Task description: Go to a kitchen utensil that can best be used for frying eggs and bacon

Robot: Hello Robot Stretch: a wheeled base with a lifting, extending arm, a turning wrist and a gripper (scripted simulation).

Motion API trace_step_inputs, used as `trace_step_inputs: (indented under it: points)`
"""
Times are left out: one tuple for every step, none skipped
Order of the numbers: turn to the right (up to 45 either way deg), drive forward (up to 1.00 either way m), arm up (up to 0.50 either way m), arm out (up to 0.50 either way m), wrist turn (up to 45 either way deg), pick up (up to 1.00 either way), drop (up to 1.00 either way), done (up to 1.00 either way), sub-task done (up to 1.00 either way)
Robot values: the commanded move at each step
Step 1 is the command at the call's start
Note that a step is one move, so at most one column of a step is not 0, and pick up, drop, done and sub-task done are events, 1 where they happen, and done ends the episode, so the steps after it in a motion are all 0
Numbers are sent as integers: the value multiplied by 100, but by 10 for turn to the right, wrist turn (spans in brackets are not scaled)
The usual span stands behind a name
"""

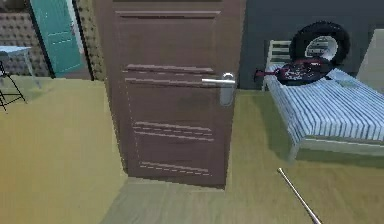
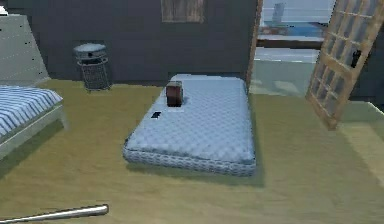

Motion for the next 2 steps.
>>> trace_step_inputs:
  points:
    - [0, 20, 0, 0, 0, 0, 0, 0, 0]
    - [-450, 0, 0, 0, 0, 0, 0, 0, 0]
